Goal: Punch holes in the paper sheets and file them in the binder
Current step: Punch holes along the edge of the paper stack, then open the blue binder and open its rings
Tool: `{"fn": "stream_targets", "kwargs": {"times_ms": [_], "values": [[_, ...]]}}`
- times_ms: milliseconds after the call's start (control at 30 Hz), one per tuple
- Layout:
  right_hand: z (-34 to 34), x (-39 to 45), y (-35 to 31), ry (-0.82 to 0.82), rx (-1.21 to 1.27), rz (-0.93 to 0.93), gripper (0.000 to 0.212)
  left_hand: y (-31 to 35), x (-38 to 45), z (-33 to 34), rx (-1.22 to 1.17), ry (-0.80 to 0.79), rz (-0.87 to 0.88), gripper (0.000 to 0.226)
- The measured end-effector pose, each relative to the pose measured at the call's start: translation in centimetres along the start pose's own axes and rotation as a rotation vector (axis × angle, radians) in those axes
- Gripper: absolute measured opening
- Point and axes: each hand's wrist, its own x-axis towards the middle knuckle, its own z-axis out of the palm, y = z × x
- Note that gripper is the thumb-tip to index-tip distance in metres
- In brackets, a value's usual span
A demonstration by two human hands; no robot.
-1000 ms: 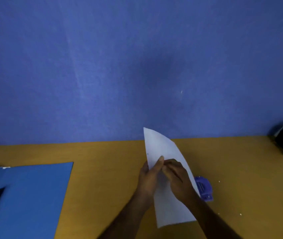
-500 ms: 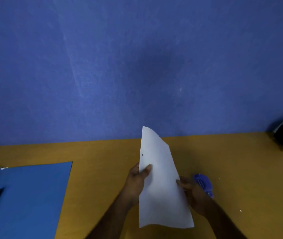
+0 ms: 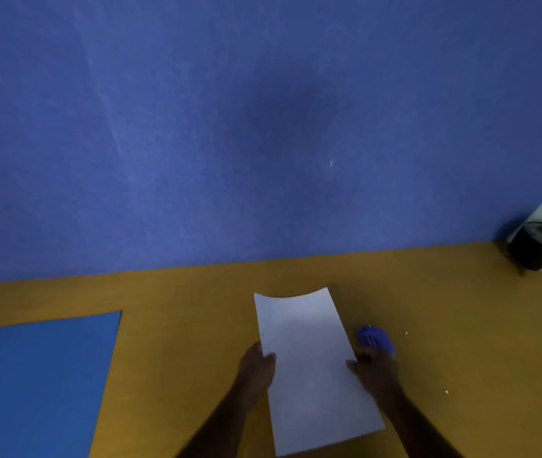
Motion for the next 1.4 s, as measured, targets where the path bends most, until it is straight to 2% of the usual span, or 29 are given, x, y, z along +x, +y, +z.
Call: {"fn": "stream_targets", "kwargs": {"times_ms": [100, 200, 500, 667, 733, 867, 1033, 1200, 1300, 1400], "values": [[0.0, -0.4, 0.1, 0.081, -0.049, -0.017, 0.010, 0.1, -0.1, 0.0, 0.085, 0.086, 0.002, 0.032], [0.0, -0.5, 0.3, 0.163, -0.105, -0.016, 0.013, 0.6, -0.4, 0.0, 0.135, 0.173, 0.019, 0.035], [-0.5, -1.5, 0.1, 0.248, -0.206, -0.004, 0.013, 0.4, -0.5, 0.1, 0.250, 0.154, 0.113, 0.027], [-0.5, -2.1, 0.0, 0.281, -0.291, -0.006, 0.016, 0.6, -0.7, -0.1, 0.451, 0.150, 0.144, 0.051], [-0.3, -2.3, 0.0, 0.320, -0.336, -0.034, 0.022, 0.6, -0.9, -0.4, 0.507, 0.149, 0.156, 0.060], [0.3, -2.4, 0.2, 0.416, -0.421, -0.113, 0.038, -0.3, -0.9, -1.7, 0.487, 0.177, 0.202, 0.062], [2.5, -3.5, -1.6, 0.454, -0.262, -0.281, 0.029, -1.3, -1.4, -5.3, 0.528, 0.254, 0.287, 0.055], [7.1, -6.1, -6.5, 0.355, -0.093, -0.372, 0.020, -2.6, -1.5, -11.3, 0.481, 0.369, 0.365, 0.042], [11.1, -7.3, -9.2, 0.187, -0.013, -0.404, 0.018, -3.5, -1.7, -15.7, 0.451, 0.482, 0.362, 0.039], [15.4, -8.4, -11.8, -0.065, 0.094, -0.263, 0.022, -4.7, -1.6, -20.3, 0.441, 0.595, 0.354, 0.041]]}}
